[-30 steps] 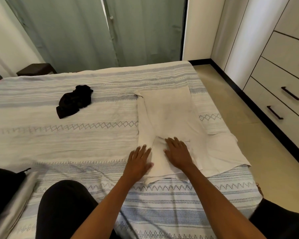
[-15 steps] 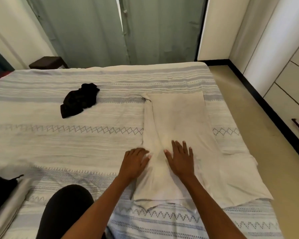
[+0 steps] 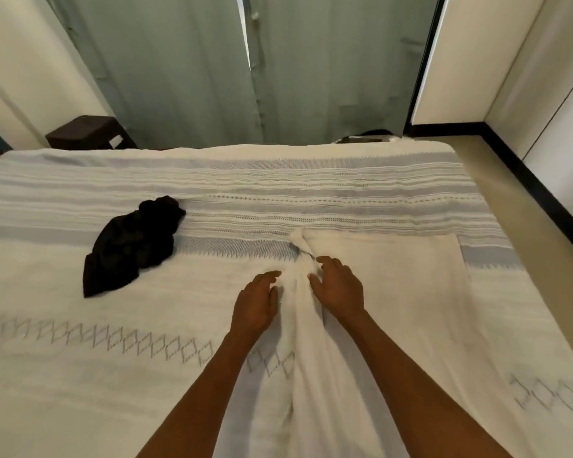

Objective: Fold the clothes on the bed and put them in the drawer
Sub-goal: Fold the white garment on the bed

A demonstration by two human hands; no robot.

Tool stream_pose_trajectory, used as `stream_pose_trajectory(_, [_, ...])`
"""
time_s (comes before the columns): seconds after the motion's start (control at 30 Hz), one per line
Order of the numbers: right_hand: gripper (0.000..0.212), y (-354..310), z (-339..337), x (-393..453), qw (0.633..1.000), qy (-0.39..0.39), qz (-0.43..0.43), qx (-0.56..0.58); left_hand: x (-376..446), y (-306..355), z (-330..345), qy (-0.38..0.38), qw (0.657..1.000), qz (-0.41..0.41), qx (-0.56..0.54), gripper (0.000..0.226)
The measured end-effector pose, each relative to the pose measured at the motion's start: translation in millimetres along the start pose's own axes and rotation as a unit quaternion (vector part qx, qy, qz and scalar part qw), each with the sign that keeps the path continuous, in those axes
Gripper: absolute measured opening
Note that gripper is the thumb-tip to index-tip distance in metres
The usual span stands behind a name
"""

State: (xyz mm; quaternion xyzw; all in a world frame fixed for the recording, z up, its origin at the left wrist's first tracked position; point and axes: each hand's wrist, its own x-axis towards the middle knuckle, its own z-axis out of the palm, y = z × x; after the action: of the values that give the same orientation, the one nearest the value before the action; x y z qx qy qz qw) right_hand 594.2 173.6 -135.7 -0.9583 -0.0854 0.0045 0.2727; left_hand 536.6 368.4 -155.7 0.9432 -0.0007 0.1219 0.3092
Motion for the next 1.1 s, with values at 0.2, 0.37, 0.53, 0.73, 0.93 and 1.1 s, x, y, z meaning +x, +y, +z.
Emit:
stream_pose_trajectory(0.2, [0.048, -16.9, 27.1, 82.4, 0.999, 0.006, 0.004, -0.039, 110.5, -31.0, 22.0, -0.036, 0.999, 0.019, 0.001, 0.062])
stream_pose_trajectory(0.37, [0.031, -9.8, 26.9, 93.8, 0.996, 0.037, 0.075, 0.038, 178.2, -27.0, 40.8, -0.151, 0.988, 0.024, 0.009, 0.053])
stream_pose_trajectory(0.53, [0.034, 12.2, 5.7, 108.3, 0.955, -0.002, 0.169, 0.243, 224.3, -7.1, 49.4, -0.212, 0.974, 0.074, 0.019, 0.067])
stream_pose_trajectory(0.73, [0.029, 34.7, -11.7, 113.5, 0.966, -0.054, 0.194, 0.164, 242.0, 24.3, 59.0, -0.218, 0.973, 0.055, 0.053, 0.035])
stream_pose_trajectory(0.93, [0.026, 37.4, -13.3, 107.4, 0.969, -0.066, 0.191, 0.138, 212.0, 29.4, 67.2, -0.13, 0.976, -0.126, 0.119, 0.052])
stream_pose_trajectory(1.1, [0.023, 40.6, -8.1, 101.8, 0.986, -0.088, 0.108, 0.094, 203.0, 31.0, 66.6, -0.165, 0.976, -0.126, 0.061, 0.024])
